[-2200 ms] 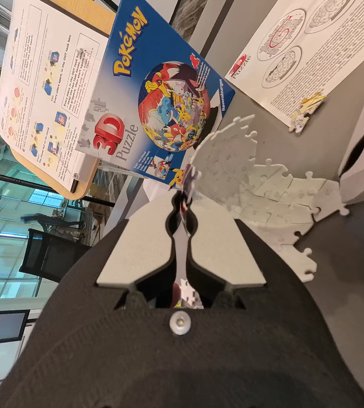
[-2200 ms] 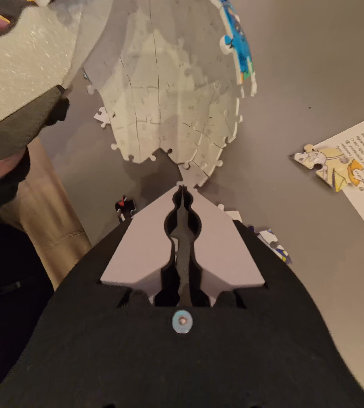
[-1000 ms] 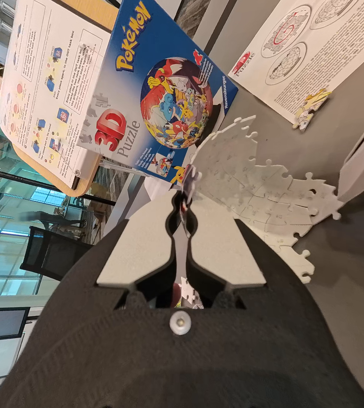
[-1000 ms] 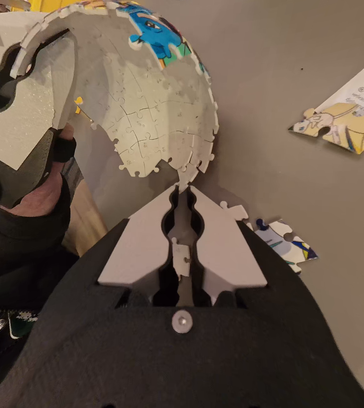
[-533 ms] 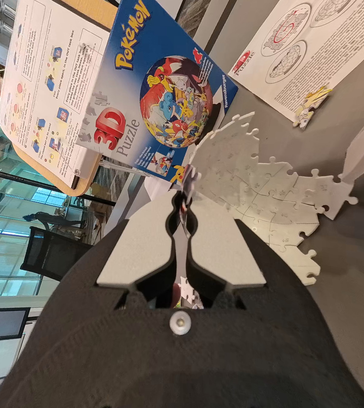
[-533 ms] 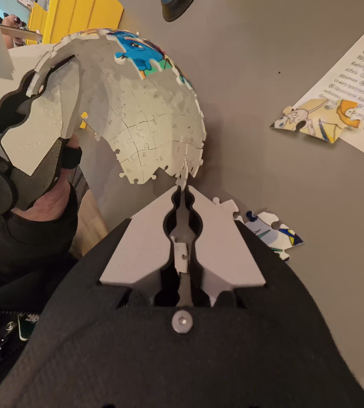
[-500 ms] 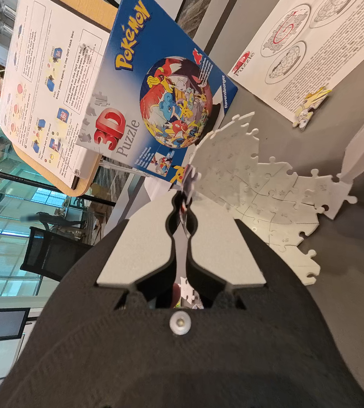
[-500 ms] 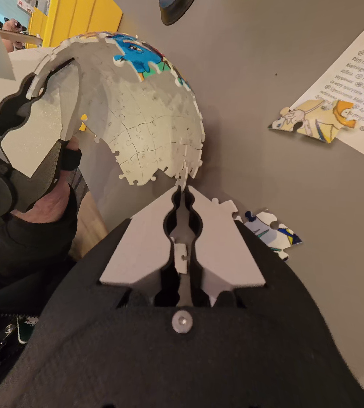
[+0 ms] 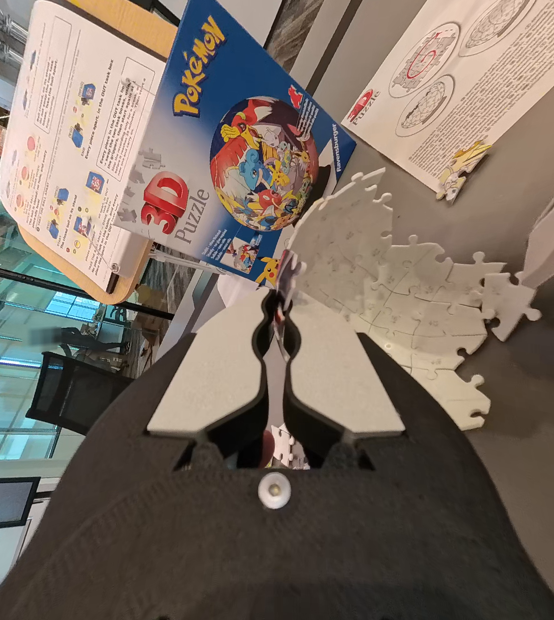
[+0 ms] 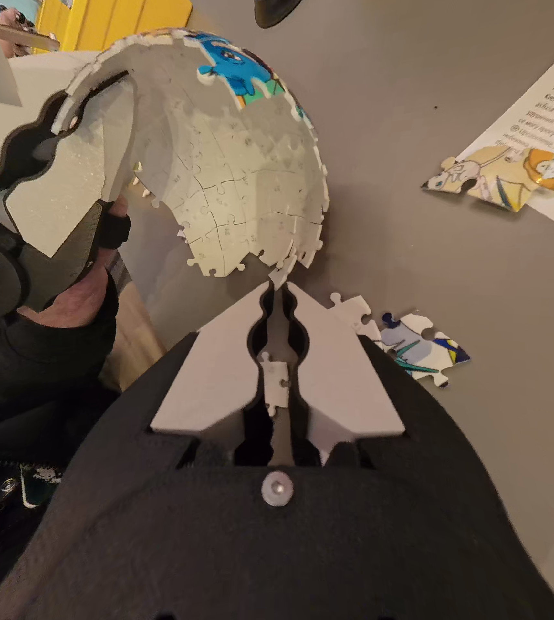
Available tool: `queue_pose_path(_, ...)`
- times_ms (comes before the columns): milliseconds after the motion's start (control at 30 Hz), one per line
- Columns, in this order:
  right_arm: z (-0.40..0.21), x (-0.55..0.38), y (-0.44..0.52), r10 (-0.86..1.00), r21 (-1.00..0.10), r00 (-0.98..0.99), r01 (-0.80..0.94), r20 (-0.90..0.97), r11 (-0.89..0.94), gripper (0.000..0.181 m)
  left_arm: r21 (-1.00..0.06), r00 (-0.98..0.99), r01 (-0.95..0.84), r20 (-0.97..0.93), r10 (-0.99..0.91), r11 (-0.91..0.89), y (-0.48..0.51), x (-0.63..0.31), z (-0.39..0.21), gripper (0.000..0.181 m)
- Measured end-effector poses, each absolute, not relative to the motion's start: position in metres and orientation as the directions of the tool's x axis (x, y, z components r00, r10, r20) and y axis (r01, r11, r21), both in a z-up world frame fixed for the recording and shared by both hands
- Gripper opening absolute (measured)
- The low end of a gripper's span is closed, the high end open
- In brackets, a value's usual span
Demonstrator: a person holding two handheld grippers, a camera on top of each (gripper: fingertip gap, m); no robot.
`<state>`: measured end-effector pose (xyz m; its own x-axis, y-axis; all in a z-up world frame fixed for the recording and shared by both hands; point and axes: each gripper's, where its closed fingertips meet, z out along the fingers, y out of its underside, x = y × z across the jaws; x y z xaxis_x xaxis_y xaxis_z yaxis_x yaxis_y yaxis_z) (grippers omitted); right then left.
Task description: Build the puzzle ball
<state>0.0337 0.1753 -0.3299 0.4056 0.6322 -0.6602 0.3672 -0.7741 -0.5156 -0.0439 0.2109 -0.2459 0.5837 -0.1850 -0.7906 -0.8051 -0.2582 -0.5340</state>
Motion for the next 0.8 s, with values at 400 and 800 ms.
queue_pose_path(400, -0.318, 0.040, 0.194, 0.567, -0.533, 0.441, 0.213, -0.696, -0.819, 0.001, -0.559, 0.610, -0.786, -0.771, -0.182, -0.264, 0.217, -0.052, -0.247, 0.002)
queue_pose_path(800, -0.329, 0.034, 0.207, 0.532, -0.561, 0.553, 0.134, -0.642, -0.817, 0.001, -0.586, 0.635, -0.768, -0.748, -0.192, -0.258, 0.232, -0.052, -0.246, 0.002)
